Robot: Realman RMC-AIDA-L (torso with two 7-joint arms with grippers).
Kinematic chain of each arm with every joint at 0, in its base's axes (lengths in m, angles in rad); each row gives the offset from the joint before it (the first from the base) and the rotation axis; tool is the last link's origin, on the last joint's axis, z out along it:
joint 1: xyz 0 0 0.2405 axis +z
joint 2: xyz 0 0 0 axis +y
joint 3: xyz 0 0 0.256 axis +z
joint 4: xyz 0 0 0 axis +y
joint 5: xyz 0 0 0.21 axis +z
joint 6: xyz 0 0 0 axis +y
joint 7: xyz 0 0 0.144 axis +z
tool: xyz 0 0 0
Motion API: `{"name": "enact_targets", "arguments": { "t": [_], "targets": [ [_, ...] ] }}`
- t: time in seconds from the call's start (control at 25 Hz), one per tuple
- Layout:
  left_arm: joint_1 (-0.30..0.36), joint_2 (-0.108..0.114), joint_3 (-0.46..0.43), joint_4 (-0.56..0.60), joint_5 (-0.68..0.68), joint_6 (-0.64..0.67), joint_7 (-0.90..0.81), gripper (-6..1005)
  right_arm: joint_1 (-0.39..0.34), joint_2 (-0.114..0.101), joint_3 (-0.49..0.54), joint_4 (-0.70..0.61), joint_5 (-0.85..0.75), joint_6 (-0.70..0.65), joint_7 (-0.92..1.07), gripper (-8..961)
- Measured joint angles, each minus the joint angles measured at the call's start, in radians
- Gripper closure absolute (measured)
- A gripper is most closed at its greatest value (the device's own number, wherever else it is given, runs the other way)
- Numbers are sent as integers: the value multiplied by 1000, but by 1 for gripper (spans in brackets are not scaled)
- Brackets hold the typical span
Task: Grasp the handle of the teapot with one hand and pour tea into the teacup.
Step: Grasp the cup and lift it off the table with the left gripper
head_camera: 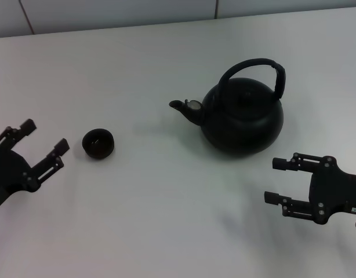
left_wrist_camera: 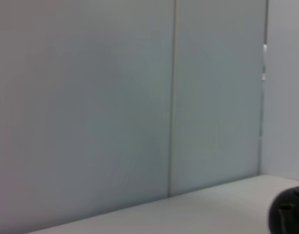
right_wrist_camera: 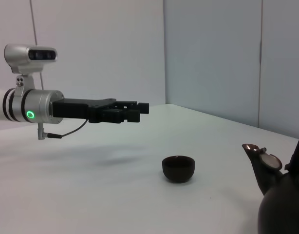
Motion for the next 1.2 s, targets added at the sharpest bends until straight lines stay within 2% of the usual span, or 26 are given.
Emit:
{"name": "enact_targets", "arguments": {
  "t": [0.4, 0.52, 0.76, 1.2],
  "targets": [
    [1, 4, 13, -1, 11, 8, 9, 197, 7, 0, -2, 0, 1, 8, 0, 305],
    [2, 4, 64, 1, 15, -14, 11, 197, 7, 0, -2, 0, 1, 8, 0, 306],
    [3, -1, 156, -7, 16, -140, 48, 197, 8, -1, -2, 0, 1, 9, 0, 308],
    [-12, -4, 158, -11, 8, -170, 51, 198, 8, -2, 0, 0, 0, 9, 0, 312]
  ]
}}
